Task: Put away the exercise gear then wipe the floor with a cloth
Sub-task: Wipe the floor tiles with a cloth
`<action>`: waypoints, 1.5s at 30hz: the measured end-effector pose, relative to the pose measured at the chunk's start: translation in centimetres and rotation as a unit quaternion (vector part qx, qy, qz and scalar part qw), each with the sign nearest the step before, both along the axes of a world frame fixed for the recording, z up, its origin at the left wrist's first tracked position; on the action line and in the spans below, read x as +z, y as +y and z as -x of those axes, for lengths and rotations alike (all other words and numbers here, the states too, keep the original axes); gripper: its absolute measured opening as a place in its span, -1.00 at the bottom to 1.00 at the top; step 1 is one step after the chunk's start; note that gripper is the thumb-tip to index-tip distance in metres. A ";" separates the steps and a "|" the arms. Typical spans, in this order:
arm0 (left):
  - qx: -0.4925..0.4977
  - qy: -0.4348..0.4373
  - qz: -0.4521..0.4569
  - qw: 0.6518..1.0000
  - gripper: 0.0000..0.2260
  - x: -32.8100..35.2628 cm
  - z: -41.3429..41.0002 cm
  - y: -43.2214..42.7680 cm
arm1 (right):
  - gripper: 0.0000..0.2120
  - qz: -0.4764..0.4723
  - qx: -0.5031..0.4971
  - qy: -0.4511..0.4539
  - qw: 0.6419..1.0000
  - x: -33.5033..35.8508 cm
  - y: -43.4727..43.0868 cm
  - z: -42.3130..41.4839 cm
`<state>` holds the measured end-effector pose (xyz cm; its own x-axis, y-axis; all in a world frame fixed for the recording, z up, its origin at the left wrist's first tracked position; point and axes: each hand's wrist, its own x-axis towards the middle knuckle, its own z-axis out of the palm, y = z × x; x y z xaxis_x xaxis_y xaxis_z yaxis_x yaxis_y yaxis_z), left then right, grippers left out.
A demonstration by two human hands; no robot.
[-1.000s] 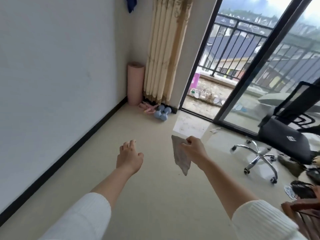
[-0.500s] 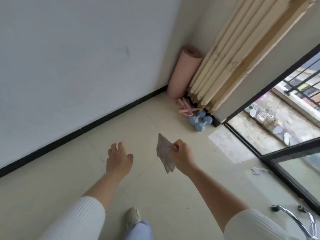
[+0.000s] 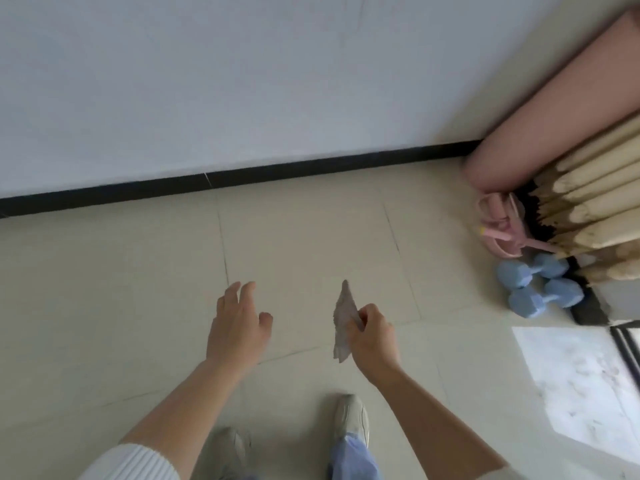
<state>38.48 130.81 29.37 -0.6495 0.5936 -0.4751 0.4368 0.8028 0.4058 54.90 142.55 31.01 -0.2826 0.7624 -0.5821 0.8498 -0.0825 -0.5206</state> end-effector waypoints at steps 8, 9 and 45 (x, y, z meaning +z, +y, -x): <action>0.072 0.001 0.021 0.997 -0.54 -23.9 -2.4 -1.7 | -0.86 -0.031 0.075 0.034 0.996 -22.0 1.1 1.3; 0.078 0.000 0.017 0.997 -0.54 -26.4 -2.6 -1.8 | -0.85 -0.038 0.072 0.044 0.996 -24.0 1.2 1.8; 0.043 0.252 -0.029 0.966 -0.45 -48.5 10.9 1.1 | -0.50 -0.295 0.338 -0.067 0.891 -50.0 15.2 20.5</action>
